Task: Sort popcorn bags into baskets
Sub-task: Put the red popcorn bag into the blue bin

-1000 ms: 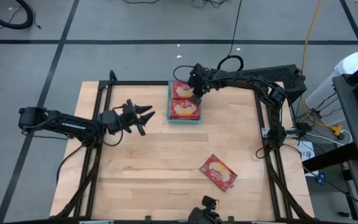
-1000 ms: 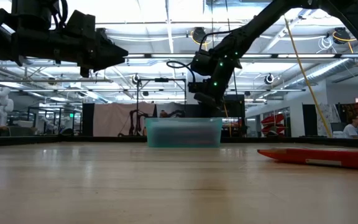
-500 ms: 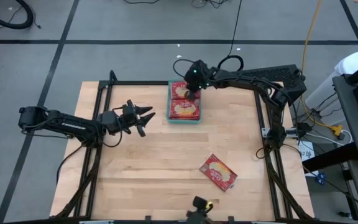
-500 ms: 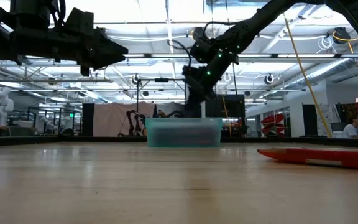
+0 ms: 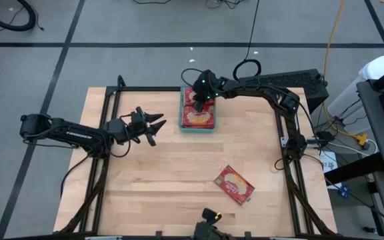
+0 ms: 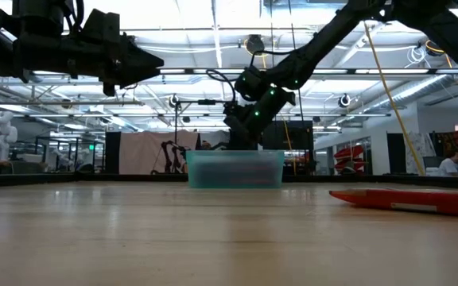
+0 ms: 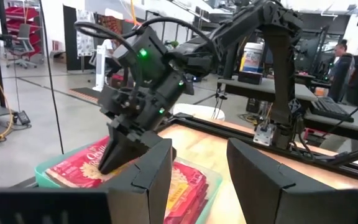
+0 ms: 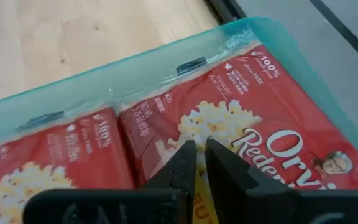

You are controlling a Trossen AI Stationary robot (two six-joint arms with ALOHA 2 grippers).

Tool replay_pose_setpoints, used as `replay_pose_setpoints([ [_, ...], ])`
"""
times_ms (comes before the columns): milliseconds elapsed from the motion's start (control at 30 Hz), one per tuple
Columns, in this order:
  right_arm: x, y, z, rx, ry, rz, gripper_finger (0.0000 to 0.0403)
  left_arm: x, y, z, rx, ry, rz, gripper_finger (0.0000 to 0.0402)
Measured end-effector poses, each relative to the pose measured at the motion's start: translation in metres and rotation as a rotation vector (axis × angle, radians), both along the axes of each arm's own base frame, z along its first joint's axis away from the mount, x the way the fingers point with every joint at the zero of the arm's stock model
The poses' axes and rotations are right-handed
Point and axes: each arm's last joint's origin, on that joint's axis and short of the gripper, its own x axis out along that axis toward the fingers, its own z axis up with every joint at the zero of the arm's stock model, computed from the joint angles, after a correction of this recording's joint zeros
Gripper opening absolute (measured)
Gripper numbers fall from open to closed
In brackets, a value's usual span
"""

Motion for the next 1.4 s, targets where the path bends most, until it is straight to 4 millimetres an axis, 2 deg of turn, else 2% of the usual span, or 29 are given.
replay_pose_setpoints([
  [167, -0.001, -0.003, 0.000, -0.007, -0.006, -0.005, 0.0033, 0.000, -0.001, 0.000, -0.025, -0.010, -0.005, 0.0157],
  [267, -0.002, 0.003, 0.014, -0.024, -0.022, -0.004, 0.0033, 0.000, -0.001, 0.000, -0.026, -0.010, -0.008, 0.0157],
  [367, -0.003, 0.014, 0.041, -0.050, -0.064, 0.014, 0.0033, 0.000, -0.002, 0.000, -0.026, -0.010, -0.013, 0.0157],
  [500, -0.009, 0.044, 0.076, -0.044, -0.066, 0.069, 0.0033, 0.001, -0.005, 0.000, -0.036, -0.010, -0.028, 0.0157],
  [600, -0.020, 0.074, 0.097, 0.000, -0.013, 0.115, 0.0033, 0.001, -0.011, -0.001, -0.050, -0.009, -0.059, 0.0157],
  [700, -0.036, 0.109, 0.105, 0.064, 0.030, 0.143, 0.0034, 0.002, -0.018, -0.002, -0.061, -0.007, -0.101, 0.0157],
  [900, -0.078, 0.185, 0.097, 0.082, 0.078, 0.089, 0.0040, 0.002, -0.033, -0.003, -0.074, 0.004, -0.175, 0.0157],
  [1100, -0.116, 0.247, 0.075, 0.203, 0.070, 0.010, 0.0052, 0.002, -0.047, -0.005, -0.115, 0.021, -0.251, 0.0156],
  [1267, -0.137, 0.286, 0.045, 0.293, 0.111, 0.007, 0.0074, 0.000, -0.061, -0.007, -0.129, 0.038, -0.324, 0.0156],
  [1400, -0.143, 0.300, 0.029, 0.336, 0.133, 0.041, 0.0102, -0.003, -0.074, -0.008, -0.151, 0.042, -0.358, 0.0156],
])
